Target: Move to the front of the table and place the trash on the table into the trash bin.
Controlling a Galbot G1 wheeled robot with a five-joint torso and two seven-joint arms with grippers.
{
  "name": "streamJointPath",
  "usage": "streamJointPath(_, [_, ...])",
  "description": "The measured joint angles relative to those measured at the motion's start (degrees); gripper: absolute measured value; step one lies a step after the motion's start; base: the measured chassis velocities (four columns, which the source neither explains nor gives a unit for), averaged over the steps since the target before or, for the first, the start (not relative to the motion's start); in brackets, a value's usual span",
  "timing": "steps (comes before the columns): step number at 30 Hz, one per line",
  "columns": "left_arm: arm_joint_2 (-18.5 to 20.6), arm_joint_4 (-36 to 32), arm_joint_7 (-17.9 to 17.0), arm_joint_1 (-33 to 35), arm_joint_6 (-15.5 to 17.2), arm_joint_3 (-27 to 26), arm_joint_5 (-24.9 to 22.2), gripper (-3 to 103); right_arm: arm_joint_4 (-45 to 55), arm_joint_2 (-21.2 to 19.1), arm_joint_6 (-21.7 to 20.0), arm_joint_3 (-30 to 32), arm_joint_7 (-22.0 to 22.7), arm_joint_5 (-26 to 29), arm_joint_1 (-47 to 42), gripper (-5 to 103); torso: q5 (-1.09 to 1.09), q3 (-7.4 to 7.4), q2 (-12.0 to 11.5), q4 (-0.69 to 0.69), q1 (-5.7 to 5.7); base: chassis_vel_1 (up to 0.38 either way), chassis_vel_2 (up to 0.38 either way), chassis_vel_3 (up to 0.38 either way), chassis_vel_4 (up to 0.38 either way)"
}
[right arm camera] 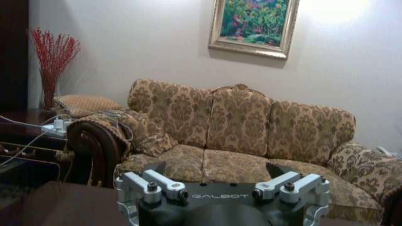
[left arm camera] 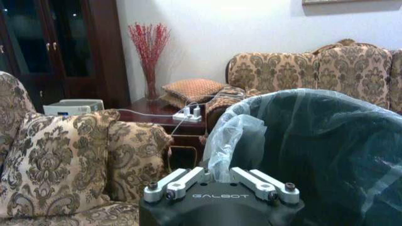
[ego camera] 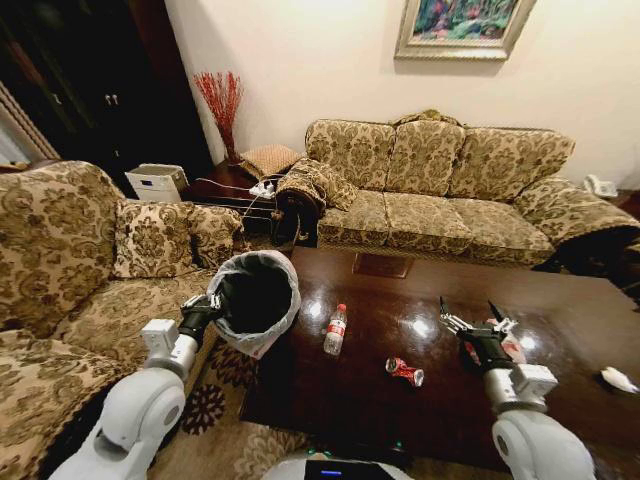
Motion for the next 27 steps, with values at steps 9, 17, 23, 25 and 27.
streamJointPath(9, [0.0, 0.0, 0.0, 0.0, 0.0, 0.0, 0.0, 3, 0.0, 0.0, 0.0, 0.0, 0.0, 0.0, 0.0, 100, 0.00, 0.00, 0.0, 0.00, 0.00, 0.000, 0.000, 0.000, 0.000])
streamJointPath(17, [-0.1, 0.0, 0.1, 0.0, -0.3, -0.1, 0.0, 3, 0.2, -0.6, -0.3, -0.6, 0.3, 0.0, 0.5, 100, 0.00, 0.00, 0.0, -0.01, 0.00, 0.000, 0.000, 0.000, 0.000])
streamJointPath(23, [-3.3, -0.2, 5.8, 1.9, -10.2, -5.7, -0.5, 3, 3.8, -10.2, -4.7, -11.1, 5.8, 2.1, 8.7, 100, 0.00, 0.00, 0.0, 0.08, 0.00, 0.000, 0.000, 0.000, 0.000])
streamJointPath(25, [-3.5, -0.4, 6.8, 2.2, -11.7, -6.8, -1.3, 3, 4.1, -10.6, -5.0, -11.7, 6.5, 2.7, 9.2, 100, 0.00, 0.00, 0.0, 0.03, 0.00, 0.000, 0.000, 0.000, 0.000])
streamJointPath(27, [-3.5, -0.4, 7.2, 2.3, -11.9, -7.2, -1.7, 3, 4.2, -10.6, -5.2, -11.9, 6.7, 3.0, 9.2, 100, -0.01, 0.00, 0.0, -0.01, 0.01, 0.000, 0.000, 0.000, 0.000])
